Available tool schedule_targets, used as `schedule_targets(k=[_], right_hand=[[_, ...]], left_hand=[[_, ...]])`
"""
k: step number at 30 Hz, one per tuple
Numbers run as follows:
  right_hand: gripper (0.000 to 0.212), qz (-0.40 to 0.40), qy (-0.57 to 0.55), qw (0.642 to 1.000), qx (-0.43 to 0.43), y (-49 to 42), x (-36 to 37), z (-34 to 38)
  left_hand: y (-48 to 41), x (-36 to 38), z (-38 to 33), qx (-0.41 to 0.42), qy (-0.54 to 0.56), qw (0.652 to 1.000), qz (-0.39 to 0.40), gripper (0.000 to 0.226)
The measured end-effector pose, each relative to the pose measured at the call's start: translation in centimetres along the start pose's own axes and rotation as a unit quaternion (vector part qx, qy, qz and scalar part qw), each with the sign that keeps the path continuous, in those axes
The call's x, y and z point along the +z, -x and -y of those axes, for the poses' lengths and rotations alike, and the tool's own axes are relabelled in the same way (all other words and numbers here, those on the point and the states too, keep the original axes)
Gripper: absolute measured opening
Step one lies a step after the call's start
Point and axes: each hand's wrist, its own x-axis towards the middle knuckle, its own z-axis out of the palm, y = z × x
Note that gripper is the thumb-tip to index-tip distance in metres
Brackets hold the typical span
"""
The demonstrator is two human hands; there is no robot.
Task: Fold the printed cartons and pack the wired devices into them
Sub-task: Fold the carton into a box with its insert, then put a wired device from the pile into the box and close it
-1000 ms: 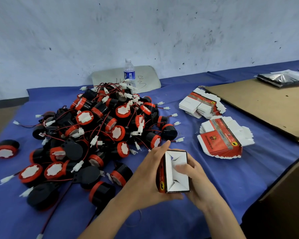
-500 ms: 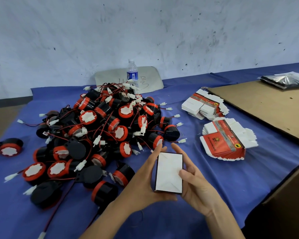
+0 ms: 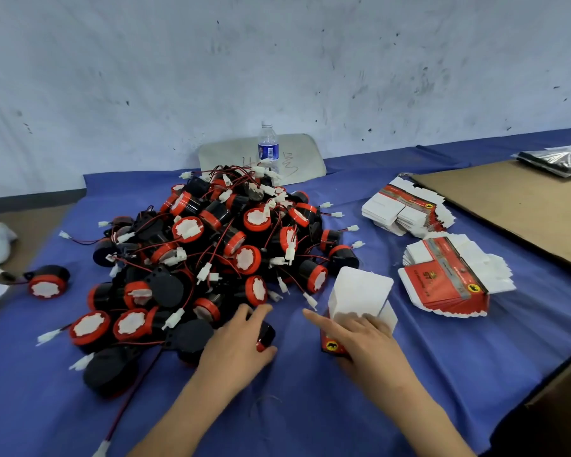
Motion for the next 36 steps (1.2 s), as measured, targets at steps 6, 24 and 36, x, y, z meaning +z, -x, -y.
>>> schedule_targets(k=[6, 24, 36], right_hand=[[0.091, 0.047, -0.076, 0.996, -0.017, 0.1, -0.2, 0.3], [0.014, -0.387, -0.628, 0.664, 0.121, 2.4, -6.4, 2.4], [0.054, -0.379, -0.25, 0.889, -0.068, 2.3, -6.1, 4.0]], left_hand=[[-0.5, -2.2, -2.0, 0.003, 0.359, 0.92, -0.153, 0.028], [0.9, -4.3, -7.4, -0.01, 0.797, 0.599, -0.078, 0.073], [1.3, -2.8, -11.0, 0.024, 0.682, 0.729, -0.048, 0.043]])
